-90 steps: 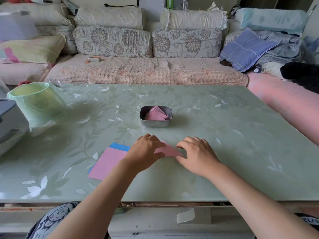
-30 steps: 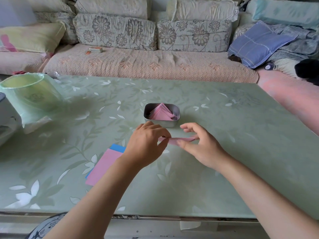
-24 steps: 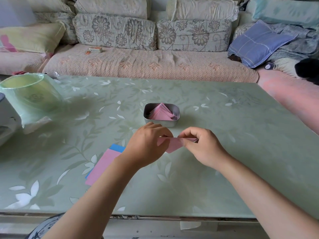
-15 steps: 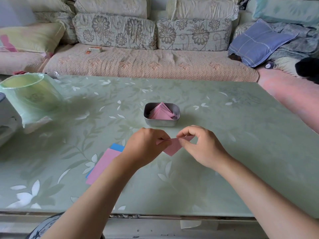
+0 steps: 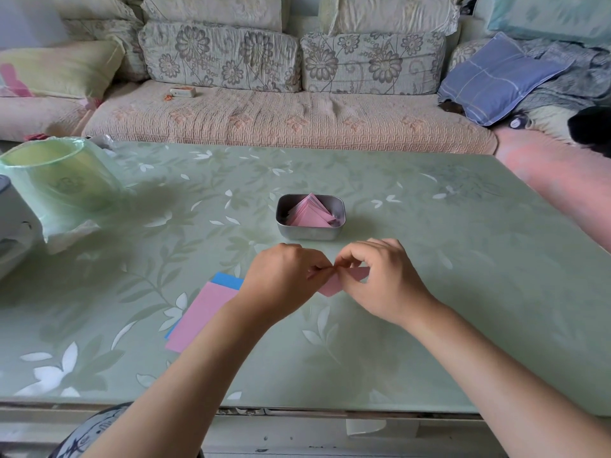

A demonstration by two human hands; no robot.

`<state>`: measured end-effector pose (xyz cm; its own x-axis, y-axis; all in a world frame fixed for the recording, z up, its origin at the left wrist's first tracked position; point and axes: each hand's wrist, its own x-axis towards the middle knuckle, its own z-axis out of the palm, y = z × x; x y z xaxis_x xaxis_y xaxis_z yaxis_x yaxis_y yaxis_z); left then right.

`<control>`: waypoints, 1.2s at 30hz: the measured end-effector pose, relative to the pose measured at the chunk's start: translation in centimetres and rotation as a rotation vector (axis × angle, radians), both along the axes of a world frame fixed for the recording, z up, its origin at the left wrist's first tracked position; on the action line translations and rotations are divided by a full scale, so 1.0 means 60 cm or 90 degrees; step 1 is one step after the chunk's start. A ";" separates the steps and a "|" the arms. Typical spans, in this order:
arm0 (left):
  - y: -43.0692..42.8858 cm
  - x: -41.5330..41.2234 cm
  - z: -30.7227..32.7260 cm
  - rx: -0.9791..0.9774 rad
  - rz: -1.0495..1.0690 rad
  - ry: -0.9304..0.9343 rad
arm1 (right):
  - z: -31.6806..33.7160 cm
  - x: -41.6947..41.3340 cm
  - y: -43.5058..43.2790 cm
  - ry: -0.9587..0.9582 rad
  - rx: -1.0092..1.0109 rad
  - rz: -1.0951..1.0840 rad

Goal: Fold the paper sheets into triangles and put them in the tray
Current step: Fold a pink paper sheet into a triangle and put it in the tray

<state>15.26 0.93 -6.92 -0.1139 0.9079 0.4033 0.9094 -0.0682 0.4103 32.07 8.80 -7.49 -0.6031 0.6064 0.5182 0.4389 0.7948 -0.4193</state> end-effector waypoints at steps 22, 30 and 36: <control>-0.005 -0.045 0.018 -0.026 0.052 0.012 | -0.004 0.032 0.039 -0.074 -0.008 -0.124; -0.005 -0.031 0.013 0.034 0.010 0.008 | -0.004 0.008 0.021 -0.036 0.063 -0.011; -0.005 -0.009 0.010 0.073 -0.007 0.026 | -0.004 0.001 0.016 -0.049 0.110 0.007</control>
